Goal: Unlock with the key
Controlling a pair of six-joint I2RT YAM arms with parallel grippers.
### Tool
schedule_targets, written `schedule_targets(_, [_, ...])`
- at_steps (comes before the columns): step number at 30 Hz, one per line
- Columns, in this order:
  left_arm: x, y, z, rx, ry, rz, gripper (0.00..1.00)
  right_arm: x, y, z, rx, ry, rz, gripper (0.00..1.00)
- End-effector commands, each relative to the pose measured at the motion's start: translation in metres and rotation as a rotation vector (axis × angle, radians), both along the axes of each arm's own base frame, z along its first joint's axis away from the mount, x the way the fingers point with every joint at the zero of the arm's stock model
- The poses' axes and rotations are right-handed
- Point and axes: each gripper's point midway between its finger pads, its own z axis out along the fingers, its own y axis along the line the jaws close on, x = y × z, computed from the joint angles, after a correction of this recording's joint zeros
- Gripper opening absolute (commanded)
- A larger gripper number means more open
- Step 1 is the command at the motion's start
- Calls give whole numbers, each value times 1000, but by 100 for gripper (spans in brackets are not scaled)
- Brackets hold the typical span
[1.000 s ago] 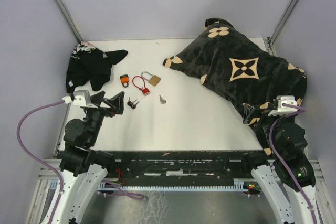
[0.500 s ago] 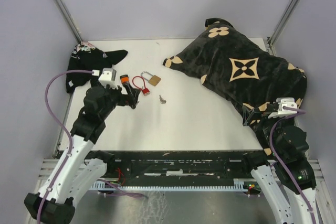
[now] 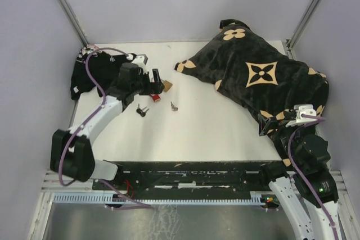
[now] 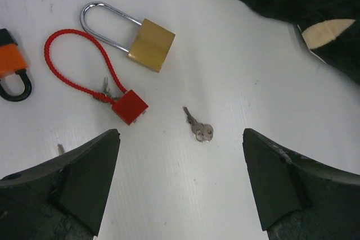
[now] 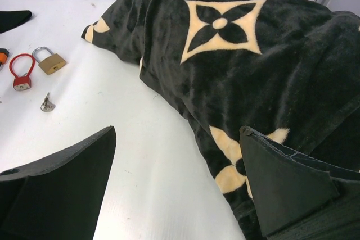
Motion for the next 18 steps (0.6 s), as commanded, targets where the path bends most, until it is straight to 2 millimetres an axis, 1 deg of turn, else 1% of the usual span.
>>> schedule_targets(1, [44,-20,6,-29,-21,-18,95,5,1,7,-6,-26,1,99])
schedule_targets(5, [79,-27,-22,38,24,-36,95,9,2,3,-13,-5,3,99])
schedule_targets(8, [97,-33,-41,101,65,-89,93,10,1,1,-19,9,-3,99])
schedule_targets(11, [114,-36,-54,170,59,-152,93,13,-2,-2,-26,20,-23,99])
schedule_targets(15, [127,-37,-69,244,75,-210,92,17,2,-8,-37,58,-8,99])
schedule_targets(18, [129,-40,-85,281,114,-270,90,20,2,-11,-42,68,-12,99])
